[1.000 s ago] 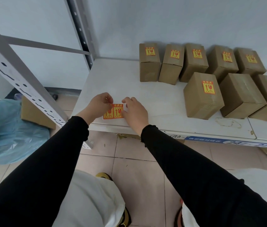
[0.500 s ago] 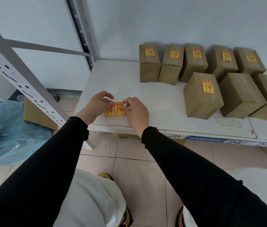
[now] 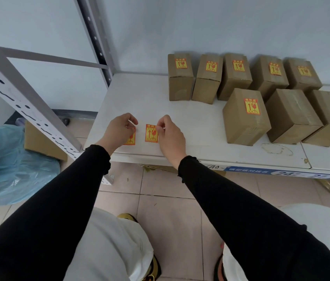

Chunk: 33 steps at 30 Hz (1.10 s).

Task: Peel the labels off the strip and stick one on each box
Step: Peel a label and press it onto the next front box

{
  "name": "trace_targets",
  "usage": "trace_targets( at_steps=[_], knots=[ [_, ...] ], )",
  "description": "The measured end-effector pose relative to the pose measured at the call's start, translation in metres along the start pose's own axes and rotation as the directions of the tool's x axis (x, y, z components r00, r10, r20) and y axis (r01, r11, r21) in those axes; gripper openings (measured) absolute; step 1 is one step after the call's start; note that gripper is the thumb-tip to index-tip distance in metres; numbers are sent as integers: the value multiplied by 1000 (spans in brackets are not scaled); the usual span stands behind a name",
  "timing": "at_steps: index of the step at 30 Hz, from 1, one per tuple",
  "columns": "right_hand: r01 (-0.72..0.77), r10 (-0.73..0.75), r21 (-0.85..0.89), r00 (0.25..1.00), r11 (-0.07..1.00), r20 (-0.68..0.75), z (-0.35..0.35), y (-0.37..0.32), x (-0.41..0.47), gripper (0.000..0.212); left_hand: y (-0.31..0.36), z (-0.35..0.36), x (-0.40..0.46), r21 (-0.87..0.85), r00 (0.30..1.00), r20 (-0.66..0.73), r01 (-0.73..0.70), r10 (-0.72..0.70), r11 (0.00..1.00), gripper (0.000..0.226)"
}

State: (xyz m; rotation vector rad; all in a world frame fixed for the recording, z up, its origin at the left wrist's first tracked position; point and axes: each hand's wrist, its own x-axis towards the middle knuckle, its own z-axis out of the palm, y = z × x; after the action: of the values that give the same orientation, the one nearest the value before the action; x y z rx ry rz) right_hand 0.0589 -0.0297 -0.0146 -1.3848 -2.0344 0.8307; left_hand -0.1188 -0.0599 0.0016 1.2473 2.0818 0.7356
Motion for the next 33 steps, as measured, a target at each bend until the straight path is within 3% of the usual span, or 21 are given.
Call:
trace_targets(
  at_steps=[5,13,23,29,33],
  knots=[
    [33,-31,47,999,998,-45,-34,0,7,11,17,2,-7,72,980,-104,-164,171,984,17],
    [135,-118,73,973,988,-200,-145,1,20,10,121,30,-44,-126,943,-59,-334,329,934,22],
    [155,-107,102,923,983,-369,-282,60,-1,7,256,114,-71,-430,937,15,-308,348,849,13],
    [87,-40,91,901,992,-432,-341,111,-2,3,318,172,-77,-440,940,41,-288,339,851,26],
    [62,-14,97,901,993,-433,-361,137,1,5,334,202,-72,-418,918,60,-333,392,845,16]
  ],
)
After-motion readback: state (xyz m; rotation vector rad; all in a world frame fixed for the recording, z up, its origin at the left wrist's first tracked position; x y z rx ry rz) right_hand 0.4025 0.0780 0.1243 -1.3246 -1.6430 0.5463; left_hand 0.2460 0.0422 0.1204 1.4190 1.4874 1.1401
